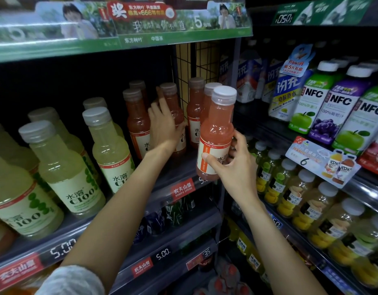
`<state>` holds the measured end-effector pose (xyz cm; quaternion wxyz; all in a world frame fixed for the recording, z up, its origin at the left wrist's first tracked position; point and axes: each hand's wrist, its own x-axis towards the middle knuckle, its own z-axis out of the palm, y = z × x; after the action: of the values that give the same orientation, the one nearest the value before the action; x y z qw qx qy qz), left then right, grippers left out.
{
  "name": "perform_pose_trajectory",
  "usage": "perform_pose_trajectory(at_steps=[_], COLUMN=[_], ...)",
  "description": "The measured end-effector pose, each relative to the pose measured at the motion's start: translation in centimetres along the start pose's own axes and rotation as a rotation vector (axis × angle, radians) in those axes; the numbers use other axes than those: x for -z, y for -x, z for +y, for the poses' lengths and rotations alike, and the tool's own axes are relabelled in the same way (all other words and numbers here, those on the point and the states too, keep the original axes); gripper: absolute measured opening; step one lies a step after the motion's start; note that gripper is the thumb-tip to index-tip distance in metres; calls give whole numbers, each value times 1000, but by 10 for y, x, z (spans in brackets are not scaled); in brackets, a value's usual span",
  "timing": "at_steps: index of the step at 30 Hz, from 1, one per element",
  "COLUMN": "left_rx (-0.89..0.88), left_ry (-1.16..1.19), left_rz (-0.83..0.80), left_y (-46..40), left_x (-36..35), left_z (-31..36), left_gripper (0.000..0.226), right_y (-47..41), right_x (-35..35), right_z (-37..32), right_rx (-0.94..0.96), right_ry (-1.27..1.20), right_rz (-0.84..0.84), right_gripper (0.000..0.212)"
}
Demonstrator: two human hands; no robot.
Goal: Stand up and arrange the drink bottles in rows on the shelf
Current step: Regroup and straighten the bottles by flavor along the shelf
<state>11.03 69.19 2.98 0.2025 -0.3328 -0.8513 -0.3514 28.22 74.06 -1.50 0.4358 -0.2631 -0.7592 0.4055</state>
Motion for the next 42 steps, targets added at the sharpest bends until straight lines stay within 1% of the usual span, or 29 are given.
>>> perform_pose_trajectory(at_steps=[5,8,13,14,16,18,19,21,23,24,26,27,31,35,37,39,42], left_rx=[4,14,11,14,55,170,246,367,369,336,279,259,232,200,173,144,114], left_ry=[56,73,104,154,358,604,696,820,882,897,904,905,887,932,942,889,800], left_rz=[-82,-111,-144,-162,-196,-209,-213,-200,-189,-191,-174,-163,-145,-159,-173,-190,-192], left_y=[-2,-5,-7,-8,-8,-5,-4,-2,0,2,4,4,3,6,7,7,9], left_x=[13,18,20,20,24,30,30,30,28,27,23,22,18,18,17,16,15], left_z=[-1,-3,-10,-11,-13,-9,-7,-5,-6,-7,-9,-8,-8,-5,-6,-8,-8], left_gripper=[100,94,91,89,78,65,62,66,75,72,56,53,66,76,85,96,104], right_y=[-5,-5,-13,-15,-19,-21,-21,-21,-22,-24,-26,-26,-26,-22,-20,-20,-21], right_x=[-16,-24,-43,-47,-53,-58,-60,-66,-69,-69,-68,-66,-64,-66,-65,-64,-63], right_z=[-7,-10,-17,-19,-19,-16,-15,-12,-11,-11,-10,-10,-11,-13,-13,-12,-11], right_rx=[12,17,43,49,64,85,91,102,110,111,111,111,115,108,115,122,124], right_ry=[-10,-3,49,59,85,122,147,214,279,301,321,322,320,305,305,317,321], right_rz=[22,29,32,28,11,5,2,-15,-31,-33,-46,-56,-74,-55,-46,-54,-91], right_gripper=[74,73,77,78,77,77,77,76,75,74,75,75,75,78,77,76,79])
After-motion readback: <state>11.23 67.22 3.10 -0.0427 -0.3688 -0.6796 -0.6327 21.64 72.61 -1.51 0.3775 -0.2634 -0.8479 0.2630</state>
